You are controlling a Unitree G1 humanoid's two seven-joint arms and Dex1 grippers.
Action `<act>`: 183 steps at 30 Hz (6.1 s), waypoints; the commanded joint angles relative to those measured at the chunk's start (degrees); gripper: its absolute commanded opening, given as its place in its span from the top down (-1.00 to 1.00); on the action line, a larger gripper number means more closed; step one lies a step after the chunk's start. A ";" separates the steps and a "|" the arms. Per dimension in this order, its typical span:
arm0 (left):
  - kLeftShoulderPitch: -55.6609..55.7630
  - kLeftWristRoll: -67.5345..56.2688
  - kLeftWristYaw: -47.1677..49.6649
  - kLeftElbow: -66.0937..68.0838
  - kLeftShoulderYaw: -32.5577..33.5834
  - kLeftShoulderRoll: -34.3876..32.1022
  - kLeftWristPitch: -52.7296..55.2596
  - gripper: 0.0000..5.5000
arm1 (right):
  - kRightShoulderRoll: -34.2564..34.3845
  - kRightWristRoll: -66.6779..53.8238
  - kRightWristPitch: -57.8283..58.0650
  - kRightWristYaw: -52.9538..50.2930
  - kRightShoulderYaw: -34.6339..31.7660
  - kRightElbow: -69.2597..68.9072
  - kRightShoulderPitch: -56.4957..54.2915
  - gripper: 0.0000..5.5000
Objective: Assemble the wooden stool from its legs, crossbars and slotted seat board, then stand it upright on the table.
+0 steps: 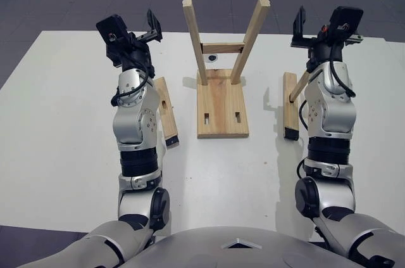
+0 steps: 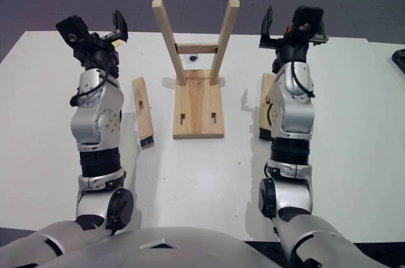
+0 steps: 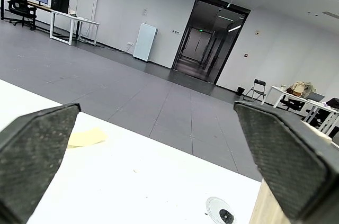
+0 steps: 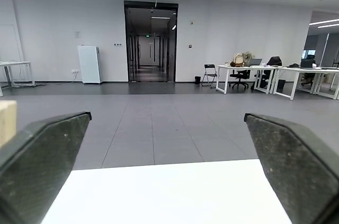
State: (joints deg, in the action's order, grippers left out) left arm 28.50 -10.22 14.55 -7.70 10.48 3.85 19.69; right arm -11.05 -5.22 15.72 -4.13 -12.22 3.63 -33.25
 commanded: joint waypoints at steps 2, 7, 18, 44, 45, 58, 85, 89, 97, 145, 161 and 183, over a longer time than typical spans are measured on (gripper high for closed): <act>0.00 0.77 0.64 0.37 0.24 -0.08 -0.57 -0.96 | -2.48 -0.03 -1.46 -0.91 -1.73 1.05 -7.66 -0.96; -0.12 0.81 0.89 0.41 0.25 -0.02 -0.82 -0.96 | -3.05 -0.07 -1.51 -1.11 -2.46 2.61 -7.18 -0.96; -0.64 0.86 -0.43 1.98 -0.49 -0.72 -0.41 -0.96 | 0.57 3.01 -2.80 -2.37 0.71 12.84 5.72 -0.96; -2.55 1.81 0.83 2.15 -0.26 1.34 -2.14 -0.96 | -5.37 -4.81 3.37 1.98 -5.43 -7.03 -0.30 -0.96; -2.60 1.84 0.90 2.13 -0.28 1.41 -2.19 -0.96 | -5.00 -4.51 3.85 1.81 -4.82 -6.32 -0.16 -0.96; -2.19 2.20 0.48 3.44 -0.63 1.73 -2.23 -0.96 | -2.52 -2.76 -0.40 0.36 -2.23 4.62 -7.32 -0.96; -4.32 3.28 1.07 3.38 -0.77 1.50 -3.05 -0.96 | -3.26 -2.53 5.67 -0.12 -3.69 -10.65 7.27 -0.96; -6.28 3.74 1.37 0.77 -1.30 1.71 -2.28 -0.96 | -3.08 -3.12 14.74 1.52 -1.72 -22.13 16.15 -0.96; -7.98 4.46 1.11 -2.68 -1.27 0.97 0.01 -0.96 | -2.95 -1.95 22.33 4.03 2.01 -26.98 30.29 -0.96; -3.37 -2.28 0.97 -0.87 2.61 2.20 15.97 -0.96 | 1.30 -3.94 43.84 6.31 -4.56 -22.70 19.89 0.24; 18.52 -57.40 -18.78 -9.70 19.32 -15.36 22.97 -0.96 | -6.36 -19.33 9.43 22.69 -6.05 -26.41 -5.08 0.24; 31.40 -66.76 -7.96 1.54 5.91 -13.56 30.53 -0.96 | -6.74 -7.44 -5.38 29.99 13.65 -24.17 6.08 0.24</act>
State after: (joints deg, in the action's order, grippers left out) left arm 58.60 -75.92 5.25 -7.47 15.75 -9.79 50.27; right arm -17.52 -12.99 11.17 25.41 0.74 -19.66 -28.04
